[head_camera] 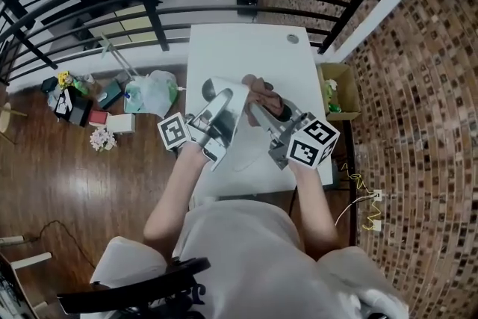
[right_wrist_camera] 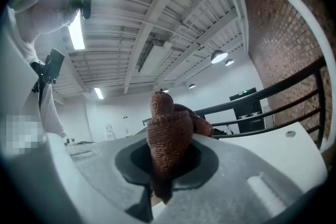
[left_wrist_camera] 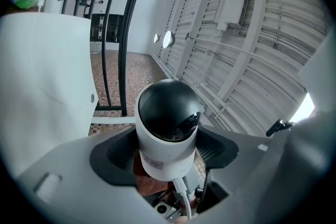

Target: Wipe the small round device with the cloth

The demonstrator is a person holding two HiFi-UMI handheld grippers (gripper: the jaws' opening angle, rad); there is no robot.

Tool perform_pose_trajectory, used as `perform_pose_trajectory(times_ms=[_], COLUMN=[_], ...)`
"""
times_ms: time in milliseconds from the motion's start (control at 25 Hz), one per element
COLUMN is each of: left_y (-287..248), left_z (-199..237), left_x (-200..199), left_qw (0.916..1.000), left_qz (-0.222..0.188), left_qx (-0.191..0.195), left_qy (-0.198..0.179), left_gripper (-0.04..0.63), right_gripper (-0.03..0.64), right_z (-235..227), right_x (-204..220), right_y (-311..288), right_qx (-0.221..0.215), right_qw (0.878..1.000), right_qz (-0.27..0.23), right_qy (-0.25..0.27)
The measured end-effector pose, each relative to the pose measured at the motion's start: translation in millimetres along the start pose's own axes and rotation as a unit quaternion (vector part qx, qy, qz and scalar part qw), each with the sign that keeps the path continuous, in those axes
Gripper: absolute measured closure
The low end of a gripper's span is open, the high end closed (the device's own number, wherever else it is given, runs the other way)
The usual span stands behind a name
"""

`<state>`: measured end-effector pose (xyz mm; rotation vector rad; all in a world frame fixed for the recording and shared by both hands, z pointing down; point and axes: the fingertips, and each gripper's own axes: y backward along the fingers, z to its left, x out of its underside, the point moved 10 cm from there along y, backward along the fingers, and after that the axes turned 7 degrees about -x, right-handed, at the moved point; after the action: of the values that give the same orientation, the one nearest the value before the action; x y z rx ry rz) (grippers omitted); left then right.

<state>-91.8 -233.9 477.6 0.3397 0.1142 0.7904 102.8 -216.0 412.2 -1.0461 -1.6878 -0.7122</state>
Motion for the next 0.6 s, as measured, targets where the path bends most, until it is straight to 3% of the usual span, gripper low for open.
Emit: perform_pose_trajectory(times_ms=[360,520,600], left_y=[-8.5,-11.1,-11.9], left_z=[10.5,17.1,18.9], left_x=[4.1,5.2,5.1], left_qw=[0.9998,0.9998,0.9998], left_qz=[0.006,0.004,0.005], left_qx=[-0.015,-0.019,-0.021], left_qy=[-0.008,-0.002,-0.004], left_gripper=[0.232,0.232,0.232], right_gripper=[0.586,0.588,0.588], right_z=[16.1,25.9,24.5], right_x=[6.9,4.2,-2.2], right_y=[13.8,25.3,38.8], right_qx=[-0.042,-0.099,-0.092], right_qw=[0.999,0.994,0.994], right_qz=[0.010,-0.022,-0.044], right_qy=[-0.007,-0.032,-0.038])
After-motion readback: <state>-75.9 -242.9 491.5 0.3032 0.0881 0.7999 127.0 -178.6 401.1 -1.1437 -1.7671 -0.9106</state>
